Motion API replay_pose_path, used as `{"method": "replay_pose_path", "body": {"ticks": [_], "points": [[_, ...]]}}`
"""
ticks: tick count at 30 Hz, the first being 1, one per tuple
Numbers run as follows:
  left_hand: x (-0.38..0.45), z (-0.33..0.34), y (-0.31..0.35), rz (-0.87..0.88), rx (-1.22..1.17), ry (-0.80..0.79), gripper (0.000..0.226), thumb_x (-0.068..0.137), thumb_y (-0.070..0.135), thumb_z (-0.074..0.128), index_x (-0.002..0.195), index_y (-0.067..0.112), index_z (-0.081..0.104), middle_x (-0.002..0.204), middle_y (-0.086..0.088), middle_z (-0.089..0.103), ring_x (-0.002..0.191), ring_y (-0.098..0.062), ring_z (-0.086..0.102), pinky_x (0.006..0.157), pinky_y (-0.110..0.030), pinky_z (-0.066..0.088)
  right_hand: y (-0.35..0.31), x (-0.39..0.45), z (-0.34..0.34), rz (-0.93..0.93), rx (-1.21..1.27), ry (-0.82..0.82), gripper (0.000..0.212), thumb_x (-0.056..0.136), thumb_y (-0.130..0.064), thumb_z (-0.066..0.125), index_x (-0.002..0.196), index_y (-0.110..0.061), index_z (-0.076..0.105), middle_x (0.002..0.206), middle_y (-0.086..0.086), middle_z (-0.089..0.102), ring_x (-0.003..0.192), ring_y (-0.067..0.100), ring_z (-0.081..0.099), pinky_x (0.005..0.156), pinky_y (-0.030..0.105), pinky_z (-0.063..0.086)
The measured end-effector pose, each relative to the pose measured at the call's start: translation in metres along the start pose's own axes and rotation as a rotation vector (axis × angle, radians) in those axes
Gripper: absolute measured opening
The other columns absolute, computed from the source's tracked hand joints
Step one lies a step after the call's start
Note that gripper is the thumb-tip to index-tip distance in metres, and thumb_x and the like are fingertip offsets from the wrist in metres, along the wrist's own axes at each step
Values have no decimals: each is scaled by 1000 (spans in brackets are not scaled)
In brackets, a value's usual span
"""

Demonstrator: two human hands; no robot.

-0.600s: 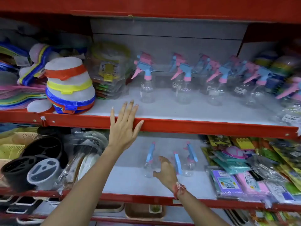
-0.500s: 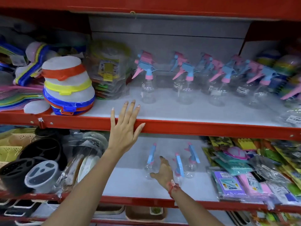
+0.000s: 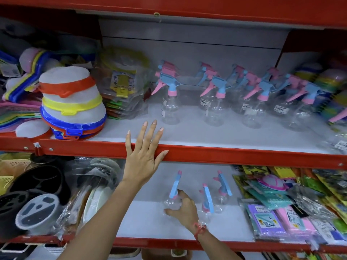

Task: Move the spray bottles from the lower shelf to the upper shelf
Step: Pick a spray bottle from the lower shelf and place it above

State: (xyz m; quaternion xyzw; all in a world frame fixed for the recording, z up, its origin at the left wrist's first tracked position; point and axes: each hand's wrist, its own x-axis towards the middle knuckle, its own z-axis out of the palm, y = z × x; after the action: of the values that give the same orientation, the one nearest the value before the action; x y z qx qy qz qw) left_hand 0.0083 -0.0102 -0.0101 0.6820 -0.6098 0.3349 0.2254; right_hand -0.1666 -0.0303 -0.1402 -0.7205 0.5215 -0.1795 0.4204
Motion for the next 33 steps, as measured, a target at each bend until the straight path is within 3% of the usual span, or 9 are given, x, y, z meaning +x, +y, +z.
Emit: {"method": "replay_pose_path", "body": {"ticks": [4, 8, 11, 14, 19, 22, 25, 30, 33], "points": [[0, -2, 1, -11, -5, -29, 63, 99, 53, 25, 153, 22, 16, 161, -4, 16, 148, -24, 12, 116, -59, 14, -9, -28, -34, -98, 31, -13, 83, 54, -44, 84, 129, -24, 54, 120, -9, 63, 109, 11, 57, 94, 26, 49], [0, -5, 3, -23, -4, -56, 63, 99, 54, 23, 153, 22, 16, 161, -5, 17, 148, -24, 13, 116, -60, 14, -31, -57, -78, -212, 29, -25, 62, 51, -49, 82, 108, -38, 64, 97, -17, 68, 93, 3, 61, 83, 16, 51], [-1, -6, 3, -28, -11, -64, 62, 99, 53, 23, 152, 20, 18, 160, -5, 19, 148, -25, 14, 115, -60, 15, -42, -75, -99, -245, 22, -80, 53, 50, -43, 85, 99, -41, 67, 81, -16, 67, 85, 5, 62, 73, 16, 54], [-2, -8, 3, -28, -14, -71, 62, 99, 52, 23, 152, 21, 19, 161, -4, 19, 148, -24, 13, 116, -59, 13, -46, -87, -108, -260, 6, -119, 53, 51, -40, 86, 101, -38, 69, 88, -6, 69, 86, 8, 62, 71, 19, 57], [-2, -11, 4, -37, -25, -99, 62, 99, 53, 22, 152, 21, 19, 160, -4, 20, 148, -24, 14, 116, -59, 13, -64, -97, -123, -314, 2, -134, 49, 52, -42, 86, 98, -43, 69, 93, -5, 70, 88, 3, 63, 73, 24, 59], [-1, -12, 4, -41, -27, -112, 62, 99, 53, 20, 152, 22, 17, 161, -4, 19, 148, -24, 13, 116, -58, 12, -85, -96, -140, -353, 3, -83, 58, 52, -45, 85, 106, -41, 68, 97, -9, 72, 91, 1, 64, 82, 29, 58], [-1, -13, 4, -49, -36, -120, 62, 99, 53, 21, 152, 22, 18, 161, -4, 19, 148, -23, 13, 117, -57, 10, -114, -91, -161, -437, 21, -7, 54, 55, -43, 87, 106, -44, 67, 98, -14, 73, 93, -3, 65, 84, 23, 56], [-2, -14, 4, -41, -29, -136, 62, 98, 52, 23, 152, 22, 19, 161, -4, 19, 148, -23, 13, 117, -56, 11, -156, -66, -189, -551, 76, 141, 53, 58, -33, 88, 107, -37, 69, 93, -14, 75, 91, -7, 65, 77, 7, 49], [-1, -16, 4, -47, -31, -143, 63, 98, 53, 23, 152, 22, 20, 161, -3, 19, 148, -23, 14, 116, -56, 11, -175, -38, -196, -591, 42, 264, 55, 57, -33, 87, 106, -43, 64, 94, -20, 69, 92, -8, 61, 72, 3, 48]]}}
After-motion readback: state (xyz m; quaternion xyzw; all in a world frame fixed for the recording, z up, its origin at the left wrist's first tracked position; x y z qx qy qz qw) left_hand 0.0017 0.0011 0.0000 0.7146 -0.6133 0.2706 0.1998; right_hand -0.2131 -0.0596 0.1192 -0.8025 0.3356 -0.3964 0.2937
